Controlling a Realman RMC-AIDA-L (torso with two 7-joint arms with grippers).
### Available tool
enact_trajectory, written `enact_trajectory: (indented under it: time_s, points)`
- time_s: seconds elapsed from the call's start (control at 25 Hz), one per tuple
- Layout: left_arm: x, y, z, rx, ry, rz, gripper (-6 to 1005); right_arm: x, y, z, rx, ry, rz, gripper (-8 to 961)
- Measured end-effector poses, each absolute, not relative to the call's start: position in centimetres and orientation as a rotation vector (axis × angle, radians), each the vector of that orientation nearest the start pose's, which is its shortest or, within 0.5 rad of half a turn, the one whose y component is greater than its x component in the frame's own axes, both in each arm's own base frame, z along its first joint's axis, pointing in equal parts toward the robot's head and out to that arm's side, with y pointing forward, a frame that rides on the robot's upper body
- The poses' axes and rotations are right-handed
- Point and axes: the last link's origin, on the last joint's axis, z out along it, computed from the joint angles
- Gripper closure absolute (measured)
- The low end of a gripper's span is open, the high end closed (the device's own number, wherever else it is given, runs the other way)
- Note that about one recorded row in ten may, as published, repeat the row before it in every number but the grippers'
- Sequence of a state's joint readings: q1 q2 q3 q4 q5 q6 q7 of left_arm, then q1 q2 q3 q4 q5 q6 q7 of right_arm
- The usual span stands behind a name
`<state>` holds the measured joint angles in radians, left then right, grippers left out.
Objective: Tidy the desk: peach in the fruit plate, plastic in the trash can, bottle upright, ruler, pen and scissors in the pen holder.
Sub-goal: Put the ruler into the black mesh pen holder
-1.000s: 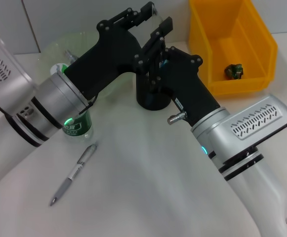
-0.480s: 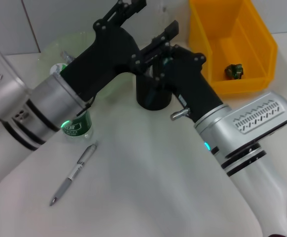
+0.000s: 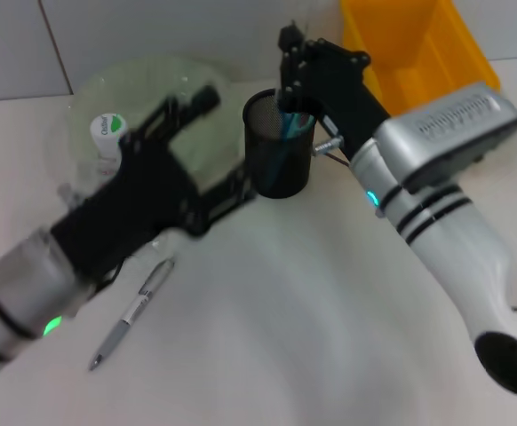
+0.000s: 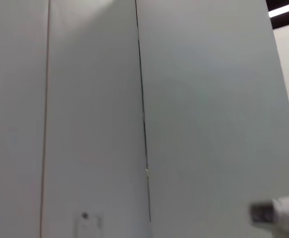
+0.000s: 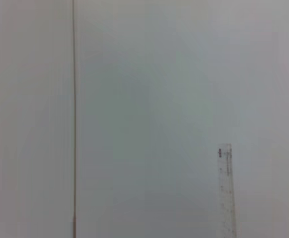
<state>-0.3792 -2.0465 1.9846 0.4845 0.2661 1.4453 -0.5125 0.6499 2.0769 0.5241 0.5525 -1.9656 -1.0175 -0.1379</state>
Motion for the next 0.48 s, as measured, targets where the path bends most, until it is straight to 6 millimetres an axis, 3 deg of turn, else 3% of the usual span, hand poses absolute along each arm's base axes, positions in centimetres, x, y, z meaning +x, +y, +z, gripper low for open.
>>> enact_trajectory:
  time_s: [0.12, 0.32, 0.48]
  points:
    - [-22.0, 26.3, -5.3, -2.302, -0.072, -1.305, 197, 16.9, 37.9, -8.5, -1.864, 0.385, 0.899, 917]
    - [-23.5, 24.2, -4.7, -2.330, -0.039, -1.304, 198, 17.3, 38.5, -8.9, -1.890, 0.429, 0.842, 906]
    - [-24.1, 23.9, -4.6, -2.327, -0.056, -1.299, 198, 17.6, 38.5, -9.0, -1.893, 0.438, 0.825, 898]
